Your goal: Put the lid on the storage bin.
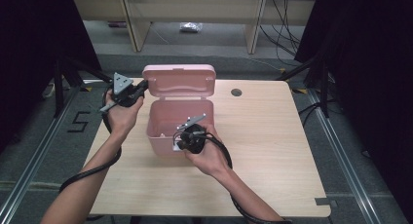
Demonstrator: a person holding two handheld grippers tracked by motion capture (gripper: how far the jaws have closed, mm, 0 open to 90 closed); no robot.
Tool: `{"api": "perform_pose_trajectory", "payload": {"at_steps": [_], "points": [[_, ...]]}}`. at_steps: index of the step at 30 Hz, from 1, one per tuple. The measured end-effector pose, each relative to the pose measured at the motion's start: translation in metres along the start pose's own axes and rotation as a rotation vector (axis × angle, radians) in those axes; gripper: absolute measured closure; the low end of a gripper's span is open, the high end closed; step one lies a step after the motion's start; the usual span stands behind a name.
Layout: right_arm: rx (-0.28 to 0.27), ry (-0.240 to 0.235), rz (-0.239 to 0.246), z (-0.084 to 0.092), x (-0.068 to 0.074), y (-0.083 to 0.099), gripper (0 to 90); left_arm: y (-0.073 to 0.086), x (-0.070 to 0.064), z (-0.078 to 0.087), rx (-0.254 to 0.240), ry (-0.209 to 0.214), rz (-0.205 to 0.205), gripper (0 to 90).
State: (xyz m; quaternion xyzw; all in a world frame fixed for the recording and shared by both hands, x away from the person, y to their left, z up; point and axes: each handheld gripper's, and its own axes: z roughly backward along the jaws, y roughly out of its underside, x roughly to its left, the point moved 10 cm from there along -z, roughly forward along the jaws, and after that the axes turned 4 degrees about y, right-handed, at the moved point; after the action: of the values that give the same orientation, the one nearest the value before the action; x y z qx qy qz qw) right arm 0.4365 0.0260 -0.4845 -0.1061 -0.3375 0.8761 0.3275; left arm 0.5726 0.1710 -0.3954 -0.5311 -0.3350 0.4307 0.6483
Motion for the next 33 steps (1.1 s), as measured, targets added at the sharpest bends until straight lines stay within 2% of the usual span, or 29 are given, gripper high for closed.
{"api": "perform_pose_trajectory", "payload": {"at_steps": [3, 5, 6, 16, 17, 18, 20, 21, 25, 29, 33], "points": [[0.004, 0.001, -0.012, 0.0, 0.001, 0.0, 90.0, 0.001, -0.001, 0.002, 0.0, -0.001, -0.003, 87.1], [0.0, -0.001, -0.001, 0.0, 0.0, 0.0, 90.0, 0.002, -0.001, 0.003, 0.001, -0.002, -0.002, 87.1], [0.005, 0.001, -0.014, 0.001, 0.001, 0.0, 90.0, 0.002, -0.002, 0.003, 0.001, -0.001, -0.002, 87.1], [-0.001, 0.008, 0.001, 0.0, 0.0, 0.0, 90.0, 0.004, -0.003, 0.007, -0.001, -0.006, -0.008, 87.0], [0.021, 0.014, -0.028, 0.002, 0.001, 0.002, 90.0, 0.005, -0.004, 0.007, -0.001, -0.007, -0.011, 87.0], [0.008, 0.017, -0.008, 0.0, 0.0, 0.001, 90.0, 0.005, -0.004, 0.008, -0.001, -0.007, -0.011, 87.0], [0.013, 0.016, -0.018, 0.001, 0.0, 0.001, 90.0, 0.005, -0.004, 0.008, 0.0, -0.007, -0.011, 87.0], [-0.004, 0.008, 0.003, 0.0, 0.0, -0.001, 90.0, 0.005, -0.004, 0.008, 0.0, -0.006, -0.012, 87.0], [0.013, 0.006, -0.019, 0.001, 0.001, 0.001, 90.0, 0.006, -0.005, 0.009, 0.0, -0.01, -0.018, 87.0], [0.0, 0.007, -0.002, 0.001, 0.0, 0.0, 90.0, 0.007, -0.005, 0.011, 0.0, -0.015, -0.024, 87.0], [0.001, 0.004, -0.007, 0.001, 0.0, 0.0, 90.0, 0.008, -0.006, 0.011, 0.001, -0.016, -0.022, 87.0]]}}
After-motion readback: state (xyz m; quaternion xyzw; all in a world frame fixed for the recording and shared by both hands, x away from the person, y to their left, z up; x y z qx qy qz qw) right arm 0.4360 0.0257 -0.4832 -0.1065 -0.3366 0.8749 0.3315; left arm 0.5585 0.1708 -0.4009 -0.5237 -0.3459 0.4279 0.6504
